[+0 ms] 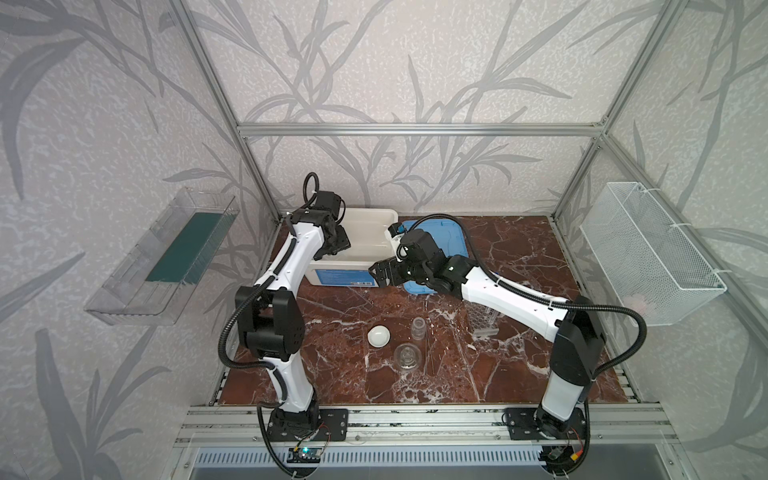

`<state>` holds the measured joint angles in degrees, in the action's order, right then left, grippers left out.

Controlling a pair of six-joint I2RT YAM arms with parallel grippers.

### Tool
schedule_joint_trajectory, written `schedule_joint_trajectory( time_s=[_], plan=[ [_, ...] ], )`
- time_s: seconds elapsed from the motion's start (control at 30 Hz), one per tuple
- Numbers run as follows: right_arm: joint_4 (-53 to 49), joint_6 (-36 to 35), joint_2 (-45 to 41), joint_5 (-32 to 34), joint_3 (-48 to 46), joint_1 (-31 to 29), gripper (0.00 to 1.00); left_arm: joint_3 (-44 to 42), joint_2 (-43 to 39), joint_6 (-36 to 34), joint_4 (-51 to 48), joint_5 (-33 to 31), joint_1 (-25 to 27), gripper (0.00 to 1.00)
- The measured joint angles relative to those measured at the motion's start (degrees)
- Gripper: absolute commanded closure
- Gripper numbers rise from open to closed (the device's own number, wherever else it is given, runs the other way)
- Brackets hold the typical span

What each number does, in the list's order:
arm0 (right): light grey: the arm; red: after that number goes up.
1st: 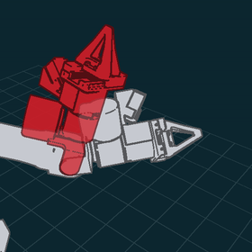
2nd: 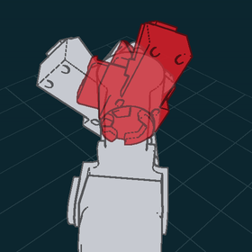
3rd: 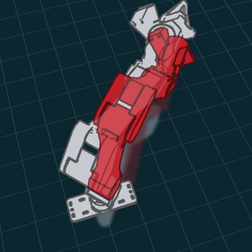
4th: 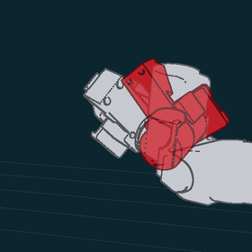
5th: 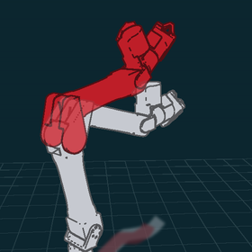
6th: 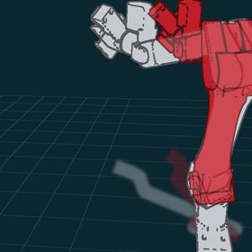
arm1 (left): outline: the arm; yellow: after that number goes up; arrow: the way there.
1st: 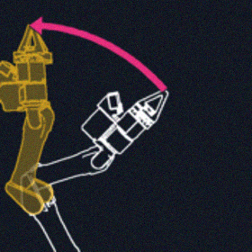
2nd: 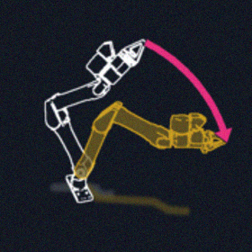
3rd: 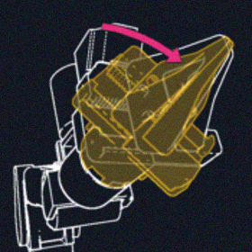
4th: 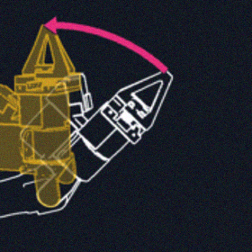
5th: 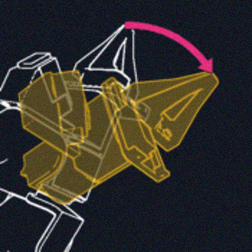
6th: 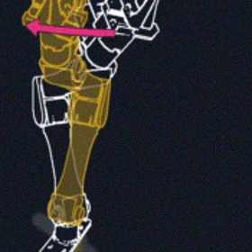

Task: Organize the chemistry lab equipment
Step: 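Lower the beaker into the white tub with the left gripper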

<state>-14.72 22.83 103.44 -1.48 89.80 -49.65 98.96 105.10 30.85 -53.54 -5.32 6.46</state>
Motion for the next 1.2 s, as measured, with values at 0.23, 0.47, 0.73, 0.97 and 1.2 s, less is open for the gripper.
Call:
schedule_joint_trajectory(
  time_s=[0.23,0.47,0.73,0.97,1.2],
  plan=[
    [-0.3,-0.3,0.1,0.0,0.8,0.0,0.01,9.6,6.8,-0.6,-1.1,1.7,-2.8,0.29],
    [-0.7,-1.2,3.1,-0.3,8.3,0.5,0.01,27.7,20.2,-0.8,-6.7,1.7,-4.5,0.29],
    [-1.9,-2.3,6.1,-0.5,11.5,1.6,0.01,29.7,24.8,-0.2,-8.6,1.0,-4.5,0.28],
    [-2.5,-3.0,6.6,-0.5,11.7,1.9,0.01,29.7,26.9,0.2,-8.1,0.8,-4.5,0.24],
    [-2.3,-2.9,6.6,-0.5,11.3,1.9,0.01,29.7,28.5,0.2,-6.4,0.7,-4.5,0.23]
  ],
)
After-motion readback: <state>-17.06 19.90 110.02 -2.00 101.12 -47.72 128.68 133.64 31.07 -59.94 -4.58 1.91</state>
